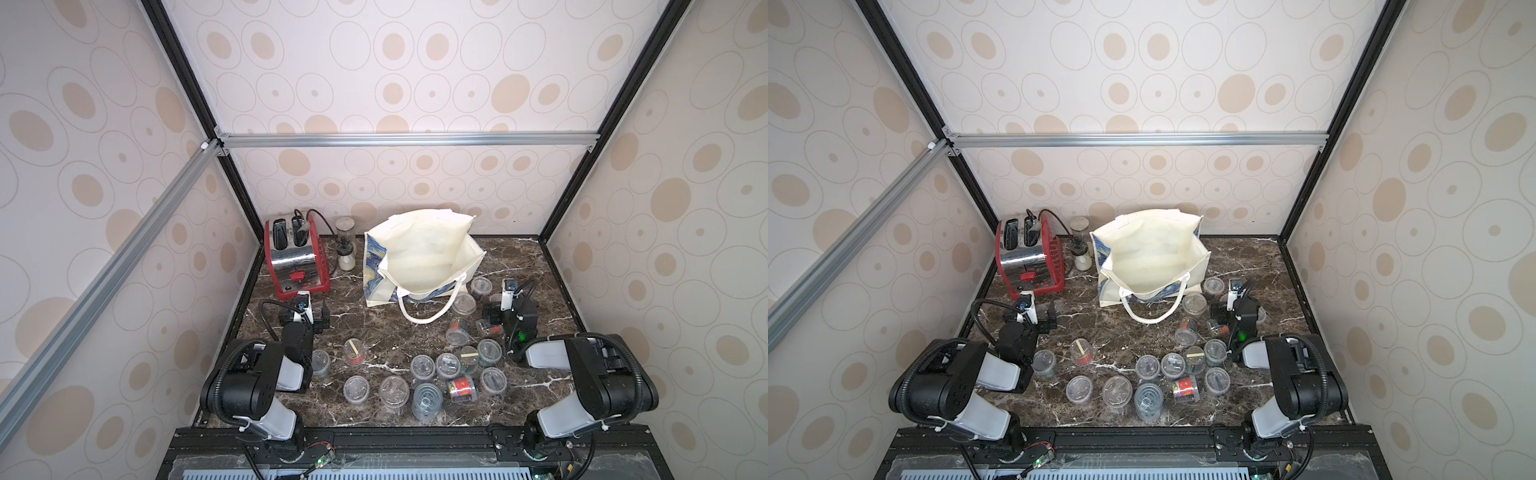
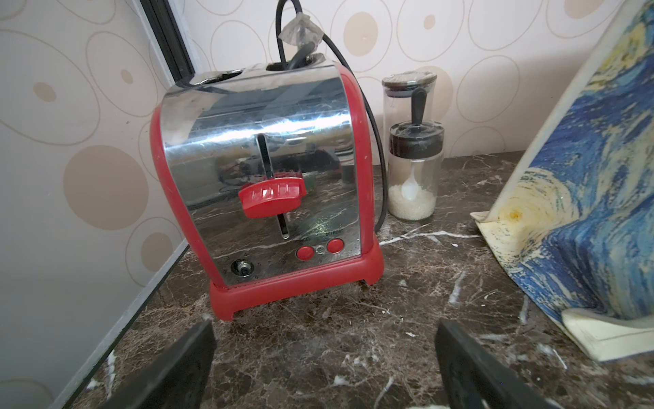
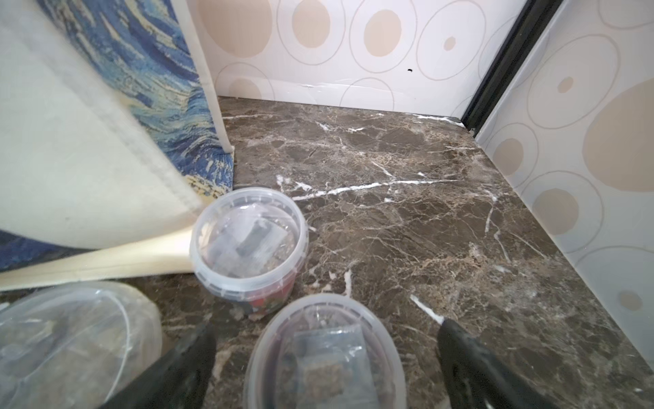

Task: Take out the seed jars from the canvas bag
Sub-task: Reset both arms

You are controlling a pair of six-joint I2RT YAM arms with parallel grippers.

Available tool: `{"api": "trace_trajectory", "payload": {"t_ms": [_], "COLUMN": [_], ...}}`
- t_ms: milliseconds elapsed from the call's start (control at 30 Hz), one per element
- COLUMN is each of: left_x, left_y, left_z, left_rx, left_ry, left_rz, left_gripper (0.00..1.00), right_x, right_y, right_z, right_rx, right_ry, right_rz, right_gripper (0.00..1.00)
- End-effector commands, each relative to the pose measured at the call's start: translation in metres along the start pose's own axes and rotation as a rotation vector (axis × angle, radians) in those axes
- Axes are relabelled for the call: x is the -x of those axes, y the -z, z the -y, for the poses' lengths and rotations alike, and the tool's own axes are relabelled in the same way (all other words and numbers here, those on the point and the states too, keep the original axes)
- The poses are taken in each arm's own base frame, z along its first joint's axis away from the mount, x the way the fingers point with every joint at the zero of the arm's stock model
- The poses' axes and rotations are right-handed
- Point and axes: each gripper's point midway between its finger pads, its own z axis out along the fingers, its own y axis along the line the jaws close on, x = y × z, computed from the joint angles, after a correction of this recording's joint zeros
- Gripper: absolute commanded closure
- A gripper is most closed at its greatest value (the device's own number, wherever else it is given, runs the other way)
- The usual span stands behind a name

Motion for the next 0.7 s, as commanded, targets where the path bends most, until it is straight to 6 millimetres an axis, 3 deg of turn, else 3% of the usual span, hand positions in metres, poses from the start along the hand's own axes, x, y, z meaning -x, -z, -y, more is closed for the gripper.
{"api": "trace_trajectory", "payload": {"t_ms": [0, 667], "left_x": [0.0112, 0.0119], "left_y": [-0.0053, -0.0043], "left_z": [-0.0027, -0.0034], "left_rx": [0.020, 0.022], "left_ry": [0.009, 0.011], "left_rz": [0.032, 0.034], "left_gripper": [0.02, 0.02], "right_x": [-0.0061, -0.0078], "right_y": [-0.0015, -0.0012], "right_z": [0.0074, 0.0066], "right_rx": [-0.030, -0.027], "right_ry": [-0.030, -0.024], "right_rz": [-0.044, -0.048], "right_gripper": [0.00, 0.00]}}
